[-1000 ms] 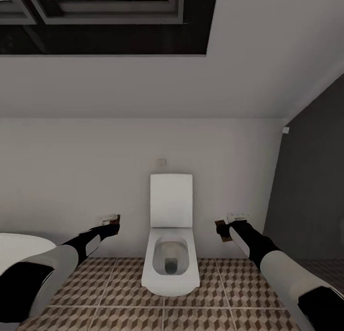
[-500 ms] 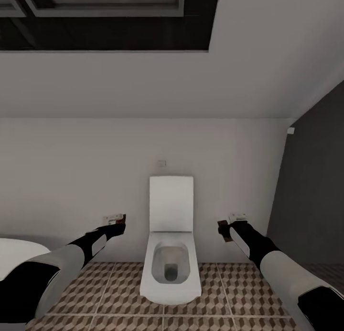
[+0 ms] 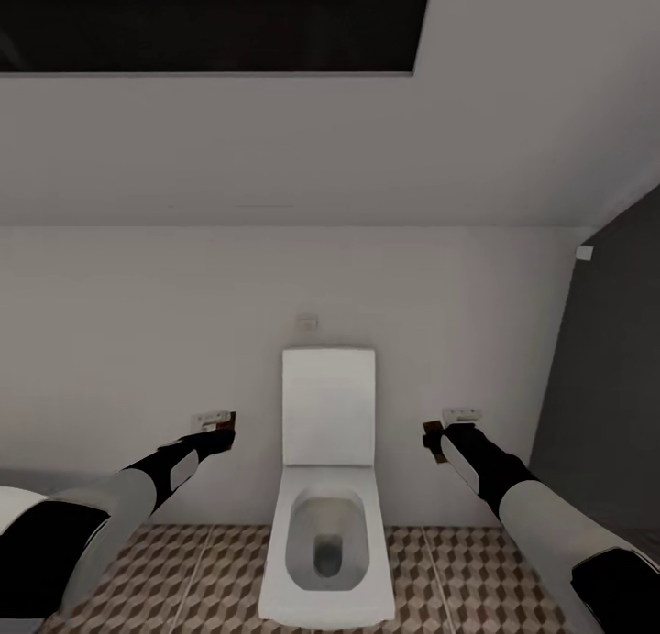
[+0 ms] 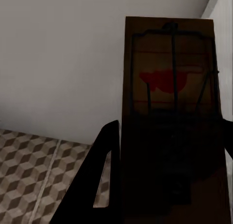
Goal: Take the four mousetraps from the cabinet in the bathroom and place them on the bathroom floor. Make sure all four end up on the same floor surface, and ensure that at least two of them are either under or directly next to the same bathroom sink.
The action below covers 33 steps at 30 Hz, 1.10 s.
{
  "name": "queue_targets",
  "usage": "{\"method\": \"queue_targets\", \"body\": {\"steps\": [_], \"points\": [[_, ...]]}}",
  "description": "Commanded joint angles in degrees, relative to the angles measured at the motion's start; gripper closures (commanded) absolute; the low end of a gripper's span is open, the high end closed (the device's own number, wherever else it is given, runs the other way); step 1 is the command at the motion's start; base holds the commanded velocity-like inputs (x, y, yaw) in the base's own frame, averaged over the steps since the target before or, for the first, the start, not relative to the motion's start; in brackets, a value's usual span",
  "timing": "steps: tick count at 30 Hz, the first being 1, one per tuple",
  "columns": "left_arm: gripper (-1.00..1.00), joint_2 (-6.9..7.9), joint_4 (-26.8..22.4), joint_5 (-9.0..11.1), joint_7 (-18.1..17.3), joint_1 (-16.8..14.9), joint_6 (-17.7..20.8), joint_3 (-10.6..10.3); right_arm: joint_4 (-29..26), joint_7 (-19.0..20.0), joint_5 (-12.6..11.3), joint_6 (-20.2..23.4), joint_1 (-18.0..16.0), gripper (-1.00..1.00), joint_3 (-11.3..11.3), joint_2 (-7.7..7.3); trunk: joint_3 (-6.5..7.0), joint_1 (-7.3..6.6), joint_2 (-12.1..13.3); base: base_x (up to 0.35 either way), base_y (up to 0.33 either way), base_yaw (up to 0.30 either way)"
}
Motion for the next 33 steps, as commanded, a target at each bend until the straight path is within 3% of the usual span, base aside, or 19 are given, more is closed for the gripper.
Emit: {"method": "queue_targets", "body": {"steps": [1, 11, 24, 33], "points": [[1.0, 0.12, 0.0, 0.5, 0.0, 0.0, 0.0, -0.5, -0.1, -0.5, -0.8, 0.2, -0.1, 1.0, 0.5, -0.09, -0.07, 0.03, 0.0, 0.316, 0.0, 0.0], [1.0, 0.52, 0.0, 0.5, 0.1, 0.1, 0.1, -0.5, 0.0, -0.5, -0.7, 0.5, -0.1, 1.0, 0.5, -0.11, -0.07, 0.03, 0.0, 0.222, 0.0, 0.0], [1.0, 0.27, 0.1, 0.5, 0.0, 0.5, 1.4, -0.5, 0.1, -0.6, -0.7, 0.7, -0.1, 1.0, 0.5, -0.11, -0.07, 0.03, 0.0, 0.018, 0.0, 0.0], [1.0, 0.32, 0.1, 0.6, 0.1, 0.7, 4.6, -0.5, 0.1, -0.7, -0.7, 0.7, -0.1, 1.0, 0.6, -0.08, -0.07, 0.03, 0.0, 0.0, 0.0, 0.0]]}}
